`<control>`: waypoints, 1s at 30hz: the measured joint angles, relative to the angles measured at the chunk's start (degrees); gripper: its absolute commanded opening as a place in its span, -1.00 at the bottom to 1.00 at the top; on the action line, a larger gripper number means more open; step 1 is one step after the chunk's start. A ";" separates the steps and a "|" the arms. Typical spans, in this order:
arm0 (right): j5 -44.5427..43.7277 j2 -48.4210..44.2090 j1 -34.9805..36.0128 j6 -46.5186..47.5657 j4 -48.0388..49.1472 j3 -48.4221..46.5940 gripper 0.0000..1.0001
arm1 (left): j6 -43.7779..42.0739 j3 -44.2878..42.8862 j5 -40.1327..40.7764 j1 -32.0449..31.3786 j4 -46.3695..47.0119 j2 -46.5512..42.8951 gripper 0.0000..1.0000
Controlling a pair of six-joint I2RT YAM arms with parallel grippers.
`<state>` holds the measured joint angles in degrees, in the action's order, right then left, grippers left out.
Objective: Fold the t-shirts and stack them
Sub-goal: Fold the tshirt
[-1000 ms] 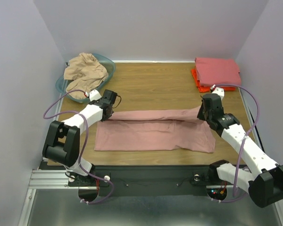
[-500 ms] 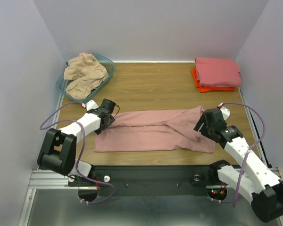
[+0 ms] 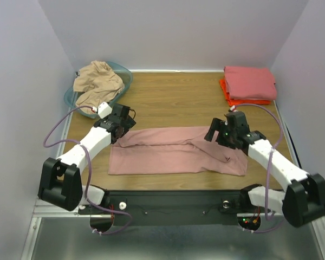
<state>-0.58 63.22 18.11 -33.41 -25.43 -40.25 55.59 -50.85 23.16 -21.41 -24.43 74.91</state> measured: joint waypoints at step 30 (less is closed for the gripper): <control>35.26 4.24 1.99 4.96 17.75 12.26 1.00 | -6.43 3.15 -6.21 0.26 13.97 14.67 0.97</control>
<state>34.68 67.46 20.10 -28.45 -7.68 -27.99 49.17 -47.70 16.95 -21.15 -10.46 89.58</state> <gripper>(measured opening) 0.998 0.985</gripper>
